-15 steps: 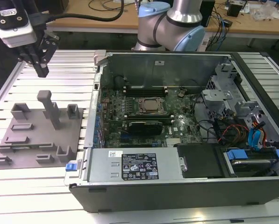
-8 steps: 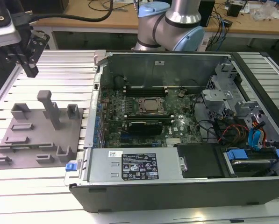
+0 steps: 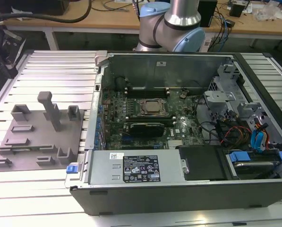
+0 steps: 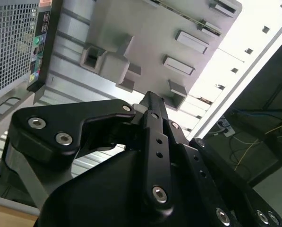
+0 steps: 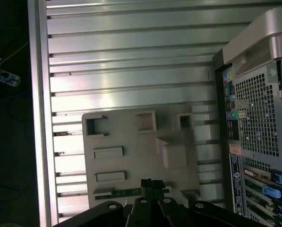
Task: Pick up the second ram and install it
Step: 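Reach for the second ram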
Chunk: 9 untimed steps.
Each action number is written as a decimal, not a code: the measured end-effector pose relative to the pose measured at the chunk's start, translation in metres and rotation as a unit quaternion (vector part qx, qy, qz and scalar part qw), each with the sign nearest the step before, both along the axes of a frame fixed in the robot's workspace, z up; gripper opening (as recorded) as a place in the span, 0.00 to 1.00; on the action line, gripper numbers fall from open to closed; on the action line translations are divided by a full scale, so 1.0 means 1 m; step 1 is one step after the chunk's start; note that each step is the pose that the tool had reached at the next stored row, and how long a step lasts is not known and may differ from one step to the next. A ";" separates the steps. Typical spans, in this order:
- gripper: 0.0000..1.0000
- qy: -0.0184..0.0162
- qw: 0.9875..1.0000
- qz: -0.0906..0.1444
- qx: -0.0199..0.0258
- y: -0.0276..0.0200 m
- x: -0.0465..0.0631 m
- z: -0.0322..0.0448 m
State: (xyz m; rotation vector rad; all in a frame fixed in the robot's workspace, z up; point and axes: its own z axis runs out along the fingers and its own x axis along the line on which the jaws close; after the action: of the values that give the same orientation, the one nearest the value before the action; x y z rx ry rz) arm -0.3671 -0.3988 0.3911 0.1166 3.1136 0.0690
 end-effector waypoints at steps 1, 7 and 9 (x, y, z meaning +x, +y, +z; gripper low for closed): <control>0.08 0.000 1.000 0.000 0.000 0.0000 -0.005 -0.0001; 0.08 0.000 1.000 0.000 0.000 -0.0202 -0.020 -0.0006; 0.08 0.000 1.000 0.000 0.000 -0.0359 -0.019 -0.0024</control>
State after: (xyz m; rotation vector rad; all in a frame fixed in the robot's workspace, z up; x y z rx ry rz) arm -0.3866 -0.4347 0.3887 0.1164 3.1135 0.0690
